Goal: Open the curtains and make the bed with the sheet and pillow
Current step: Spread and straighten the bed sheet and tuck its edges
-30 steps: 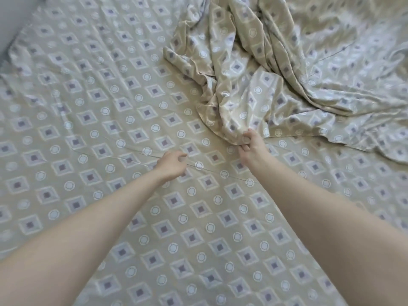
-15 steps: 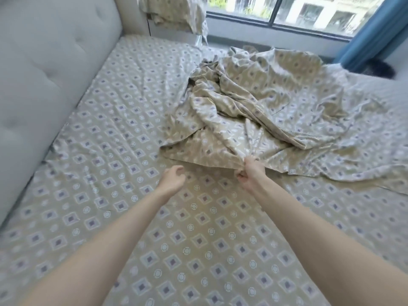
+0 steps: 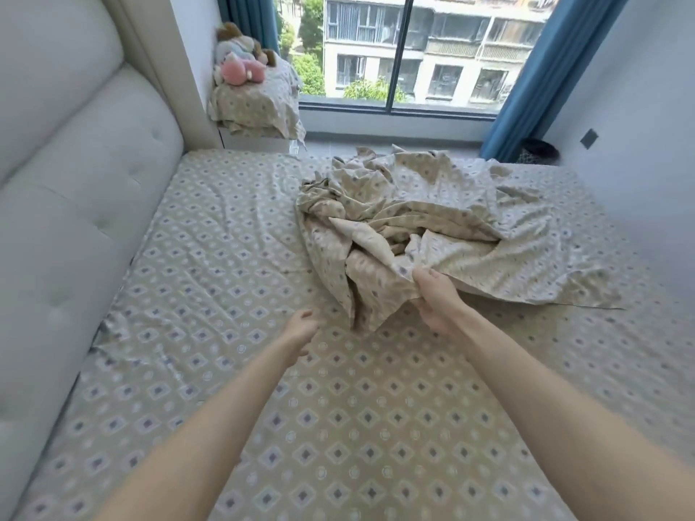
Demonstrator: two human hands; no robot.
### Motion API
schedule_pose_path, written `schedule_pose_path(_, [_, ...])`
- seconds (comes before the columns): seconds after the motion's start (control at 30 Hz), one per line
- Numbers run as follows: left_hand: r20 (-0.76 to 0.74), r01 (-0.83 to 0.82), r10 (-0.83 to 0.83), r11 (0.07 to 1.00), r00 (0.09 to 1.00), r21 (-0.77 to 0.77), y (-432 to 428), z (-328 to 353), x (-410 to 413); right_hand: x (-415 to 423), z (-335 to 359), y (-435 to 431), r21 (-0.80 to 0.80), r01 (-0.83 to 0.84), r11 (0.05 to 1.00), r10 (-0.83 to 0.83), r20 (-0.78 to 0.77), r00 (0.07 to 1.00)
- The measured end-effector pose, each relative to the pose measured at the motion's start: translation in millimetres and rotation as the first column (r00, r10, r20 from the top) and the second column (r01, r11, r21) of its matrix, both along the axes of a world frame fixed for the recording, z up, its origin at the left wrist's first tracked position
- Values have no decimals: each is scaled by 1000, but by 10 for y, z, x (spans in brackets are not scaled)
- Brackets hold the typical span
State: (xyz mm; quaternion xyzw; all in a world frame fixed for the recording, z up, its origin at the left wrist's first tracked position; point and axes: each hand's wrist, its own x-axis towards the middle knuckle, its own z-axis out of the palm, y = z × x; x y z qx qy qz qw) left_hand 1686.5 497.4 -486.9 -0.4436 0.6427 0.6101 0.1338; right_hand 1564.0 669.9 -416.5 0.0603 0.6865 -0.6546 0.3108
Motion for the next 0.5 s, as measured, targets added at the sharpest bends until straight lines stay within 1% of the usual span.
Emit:
schedule_pose_path(0.07, [-20, 33, -33, 999, 999, -1, 70, 204, -17, 133, 235, 148, -100, 11, 995, -11, -3, 1000])
schedule_pose_path(0.13, [-53, 79, -80, 997, 995, -12, 161, 370, -48, 268, 469, 282, -200, -37, 979, 36, -8, 999])
schedule_pose_path(0.2, [-91, 120, -122, 992, 988, -26, 253, 523, -91, 396, 674, 395, -259, -93, 962, 91, -18, 996])
schedule_pose_path(0.27, [-132, 116, -121, 992, 984, -47, 307, 597, -149, 489, 802, 474, -326, -117, 938, 123, -1, 992])
schedule_pose_path(0.37, [-160, 106, -115, 992, 980, -67, 435, 631, -180, 666, 1004, 643, -467, -65, 882, 107, 65, 992])
schedule_pose_path(0.43, [-121, 92, -101, 992, 987, -84, 500, 595, -182, 748, 1080, 748, -600, 47, 798, 89, 195, 977])
schedule_pose_path(0.5, [-81, 49, -58, 993, 995, -108, 500, 522, -174, 778, 1052, 846, -675, 123, 727, 113, 295, 949])
